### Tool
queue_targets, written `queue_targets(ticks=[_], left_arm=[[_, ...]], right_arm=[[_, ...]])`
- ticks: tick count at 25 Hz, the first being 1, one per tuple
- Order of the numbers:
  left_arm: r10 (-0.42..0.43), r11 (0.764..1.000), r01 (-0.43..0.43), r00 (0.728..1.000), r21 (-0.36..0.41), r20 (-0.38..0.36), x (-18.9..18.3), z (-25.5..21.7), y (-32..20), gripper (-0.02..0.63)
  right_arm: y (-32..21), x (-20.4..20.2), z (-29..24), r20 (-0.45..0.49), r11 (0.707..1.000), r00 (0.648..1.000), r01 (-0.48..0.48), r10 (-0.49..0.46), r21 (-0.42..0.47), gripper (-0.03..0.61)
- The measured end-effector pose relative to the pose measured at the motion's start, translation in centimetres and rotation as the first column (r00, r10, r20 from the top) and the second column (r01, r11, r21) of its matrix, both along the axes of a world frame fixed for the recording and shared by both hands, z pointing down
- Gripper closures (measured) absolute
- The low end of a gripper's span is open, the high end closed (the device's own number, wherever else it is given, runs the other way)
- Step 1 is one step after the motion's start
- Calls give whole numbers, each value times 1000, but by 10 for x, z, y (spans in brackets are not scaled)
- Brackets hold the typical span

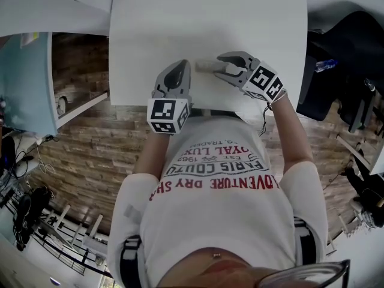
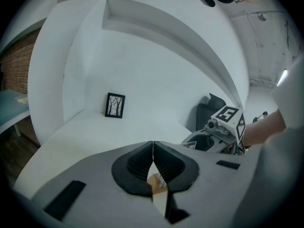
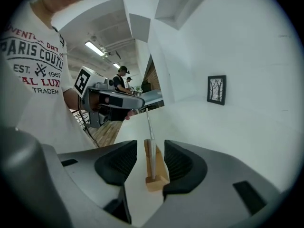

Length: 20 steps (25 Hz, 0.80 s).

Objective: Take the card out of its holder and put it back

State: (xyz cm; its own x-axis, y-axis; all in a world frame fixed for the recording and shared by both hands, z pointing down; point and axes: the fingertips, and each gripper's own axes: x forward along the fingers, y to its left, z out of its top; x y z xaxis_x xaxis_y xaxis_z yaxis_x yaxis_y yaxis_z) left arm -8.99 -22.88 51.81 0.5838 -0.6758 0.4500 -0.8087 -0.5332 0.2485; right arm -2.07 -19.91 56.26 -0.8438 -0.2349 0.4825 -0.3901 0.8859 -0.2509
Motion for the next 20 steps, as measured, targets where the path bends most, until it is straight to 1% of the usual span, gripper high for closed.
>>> queue_targets(ticks=[2,3,5,8,16,20], left_arm=[[0,1000,0,1000,-5,0,0,1,1,589],[0,1000,0,1000,-7,0,0,2,1,589],[-2,1000,2,1000,-11,0,0,3,1,589],[-5,1000,6,1000,-20,7,-3,8,2,589],[-6,999,7,1000,-41,25,-5,16,10,589],[-9,999,10,1000,-48,24,-5,16,12,589]], right_arm=[[0,-3,4,-10,999,999,36,-37,-8,396],[0,-4,6,-15,999,999,49,-49,-8,416],[-2,-5,9,-21,998,998,65,-65,-8,482],[-1,-5,13,-16,996,996,84,-84,-17,515],[4,-8,15,-9,986,986,167,-167,-2,541],[3,-8,12,-8,984,984,180,-180,4,541]])
